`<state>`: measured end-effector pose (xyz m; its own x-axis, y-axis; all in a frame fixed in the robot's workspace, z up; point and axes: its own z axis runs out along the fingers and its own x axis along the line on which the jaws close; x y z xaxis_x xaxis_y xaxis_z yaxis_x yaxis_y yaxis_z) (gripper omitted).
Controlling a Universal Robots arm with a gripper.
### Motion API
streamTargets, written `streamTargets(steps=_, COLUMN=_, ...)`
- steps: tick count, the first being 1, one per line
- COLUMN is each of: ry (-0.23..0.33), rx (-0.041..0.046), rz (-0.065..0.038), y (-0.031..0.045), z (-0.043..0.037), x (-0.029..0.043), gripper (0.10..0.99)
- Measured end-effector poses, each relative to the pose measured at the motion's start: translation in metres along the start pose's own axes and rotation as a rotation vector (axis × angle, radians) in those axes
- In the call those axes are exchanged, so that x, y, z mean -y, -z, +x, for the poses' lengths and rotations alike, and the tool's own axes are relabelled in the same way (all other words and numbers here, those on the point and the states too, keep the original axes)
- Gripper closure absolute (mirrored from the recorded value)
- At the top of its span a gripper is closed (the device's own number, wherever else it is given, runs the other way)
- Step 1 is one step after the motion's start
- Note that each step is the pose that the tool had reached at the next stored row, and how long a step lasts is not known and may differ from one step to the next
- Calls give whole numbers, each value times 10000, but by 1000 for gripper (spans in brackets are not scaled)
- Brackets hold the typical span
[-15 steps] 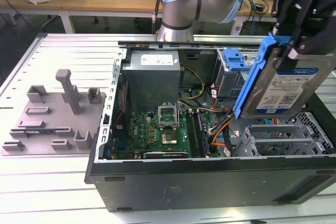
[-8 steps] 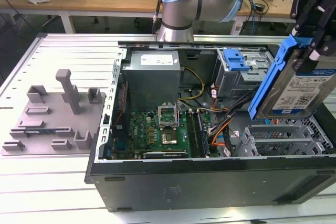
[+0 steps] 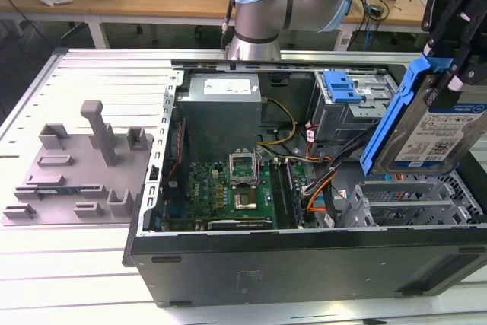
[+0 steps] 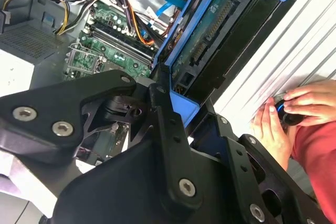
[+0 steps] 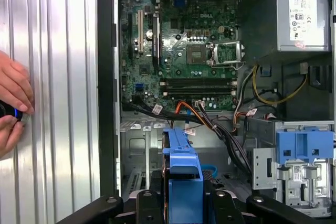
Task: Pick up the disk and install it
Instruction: 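Insert the disk into the insertion slot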
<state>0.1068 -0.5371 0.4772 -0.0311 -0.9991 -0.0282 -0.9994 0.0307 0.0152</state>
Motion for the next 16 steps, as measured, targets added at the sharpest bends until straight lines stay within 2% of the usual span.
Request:
streamTargets(steps=6, ry=-66, rx=-8, rz=2, y=-16, z=14, x=41, gripper=718)
streamTargets(steps=16, ry=-67, rx=-44, rz=3, y=-51, z=41, x=43, gripper=718)
